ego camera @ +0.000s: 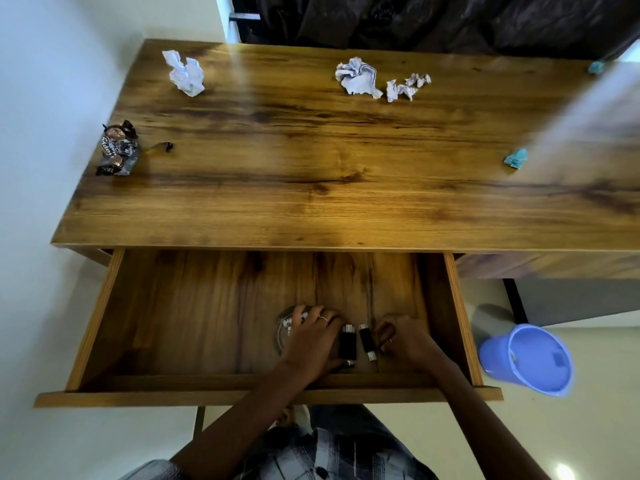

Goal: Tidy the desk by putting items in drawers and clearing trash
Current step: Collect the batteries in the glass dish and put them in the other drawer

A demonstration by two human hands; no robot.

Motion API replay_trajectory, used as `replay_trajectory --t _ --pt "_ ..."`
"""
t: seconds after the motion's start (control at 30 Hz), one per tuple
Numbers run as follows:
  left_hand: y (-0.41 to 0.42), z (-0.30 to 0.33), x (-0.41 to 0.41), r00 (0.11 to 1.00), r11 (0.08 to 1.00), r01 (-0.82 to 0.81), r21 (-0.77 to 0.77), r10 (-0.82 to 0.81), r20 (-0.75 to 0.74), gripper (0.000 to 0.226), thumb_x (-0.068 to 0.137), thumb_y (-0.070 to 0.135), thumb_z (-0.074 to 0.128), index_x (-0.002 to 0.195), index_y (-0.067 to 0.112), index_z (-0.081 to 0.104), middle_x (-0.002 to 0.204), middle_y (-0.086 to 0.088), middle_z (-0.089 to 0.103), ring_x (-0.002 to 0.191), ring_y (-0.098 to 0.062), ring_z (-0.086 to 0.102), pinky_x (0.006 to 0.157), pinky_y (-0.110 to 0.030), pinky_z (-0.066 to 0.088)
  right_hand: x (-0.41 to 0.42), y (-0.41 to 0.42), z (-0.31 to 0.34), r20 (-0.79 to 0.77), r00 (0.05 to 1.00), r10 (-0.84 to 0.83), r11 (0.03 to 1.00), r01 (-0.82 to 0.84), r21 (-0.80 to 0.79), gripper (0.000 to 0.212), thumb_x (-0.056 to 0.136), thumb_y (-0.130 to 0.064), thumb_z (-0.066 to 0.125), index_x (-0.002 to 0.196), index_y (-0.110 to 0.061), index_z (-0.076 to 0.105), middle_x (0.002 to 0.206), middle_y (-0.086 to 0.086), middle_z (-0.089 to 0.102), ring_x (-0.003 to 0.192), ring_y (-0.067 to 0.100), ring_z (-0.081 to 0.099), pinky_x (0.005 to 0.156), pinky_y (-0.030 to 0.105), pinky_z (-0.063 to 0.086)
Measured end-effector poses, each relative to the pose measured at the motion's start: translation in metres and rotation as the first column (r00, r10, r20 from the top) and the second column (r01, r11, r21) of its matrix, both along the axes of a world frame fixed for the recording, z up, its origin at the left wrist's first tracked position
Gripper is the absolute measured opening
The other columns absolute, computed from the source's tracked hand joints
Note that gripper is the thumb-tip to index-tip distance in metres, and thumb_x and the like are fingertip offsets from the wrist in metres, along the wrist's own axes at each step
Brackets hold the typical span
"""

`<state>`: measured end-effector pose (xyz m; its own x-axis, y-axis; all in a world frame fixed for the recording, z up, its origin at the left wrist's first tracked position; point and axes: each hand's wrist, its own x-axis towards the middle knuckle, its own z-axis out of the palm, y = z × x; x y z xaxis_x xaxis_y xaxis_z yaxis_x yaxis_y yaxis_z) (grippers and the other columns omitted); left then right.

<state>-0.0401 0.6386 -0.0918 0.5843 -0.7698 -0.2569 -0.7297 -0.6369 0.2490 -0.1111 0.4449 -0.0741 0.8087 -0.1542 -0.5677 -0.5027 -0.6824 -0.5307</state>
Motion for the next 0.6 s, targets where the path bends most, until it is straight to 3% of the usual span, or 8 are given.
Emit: replay_trajectory --t 0.07,0.23,0.37,0.5,0.6 --pt "-0.001 0.0 0.0 1.0 1.0 0.003 0.008 -0.003 0.008 0.073 0.079 0.062 0.054 0.139 0.025 0.037 0.146 0.003 0.036 0.137 -0.02 0.025 0.112 -0.046 0.007 0.004 0.001 -0.001 -0.002 1.0 0.028 1.0 -0.028 -0.001 0.032 0.085 -0.001 0.06 0.116 -0.01 0.059 0.114 0.007 0.064 0.09 0.004 0.057 0.066 0.009 0.047" --pt "-0.001 0.0 0.001 1.0 1.0 0.006 0.018 -0.006 0.008 0.073 0.08 0.062 0.054 0.14 0.025 0.036 0.146 0.002 0.036 0.137 -0.02 0.025 0.113 -0.047 0.007 0.006 -0.002 0.002 0.121 0.99 -0.078 0.995 0.086 -0.055 0.03 0.086 -0.003 0.06 0.116 -0.009 0.06 0.117 0.004 0.063 0.103 0.009 0.058 0.075 0.009 0.041" --pt "-0.004 -0.002 0.002 0.999 0.999 0.028 0.025 -0.028 0.015 0.072 0.081 0.06 0.055 0.141 0.026 0.034 0.146 0.003 0.037 0.137 -0.02 0.025 0.113 -0.047 0.006 0.005 0.0 0.001 0.059 0.998 -0.028 0.997 0.032 -0.075 0.035 0.086 -0.003 0.06 0.121 -0.008 0.056 0.123 0.007 0.059 0.107 0.013 0.057 0.084 0.013 0.041" --pt "-0.011 0.0 0.002 0.998 0.997 0.064 0.041 -0.065 0.023 0.069 0.083 0.057 0.055 0.141 0.025 0.035 0.142 -0.002 0.041 0.134 -0.024 0.029 0.112 -0.048 0.008 0.008 0.008 -0.003 0.029 0.999 -0.033 0.998 0.035 -0.059 0.037 0.082 -0.005 0.066 0.117 -0.01 0.057 0.108 0.001 0.059 0.088 0.0 0.049 0.064 0.006 0.037" --pt "-0.014 -0.004 -0.002 0.995 0.995 0.09 0.04 -0.092 0.044 0.067 0.081 0.055 0.059 0.136 0.022 0.045 0.134 -0.004 0.051 0.128 -0.026 0.04 0.112 -0.048 0.015 0.002 0.013 -0.006 0.015 0.997 -0.076 0.996 0.077 -0.05 0.033 0.083 -0.005 0.065 0.115 -0.01 0.058 0.102 0.002 0.06 0.074 -0.003 0.047 0.059 0.008 0.038"
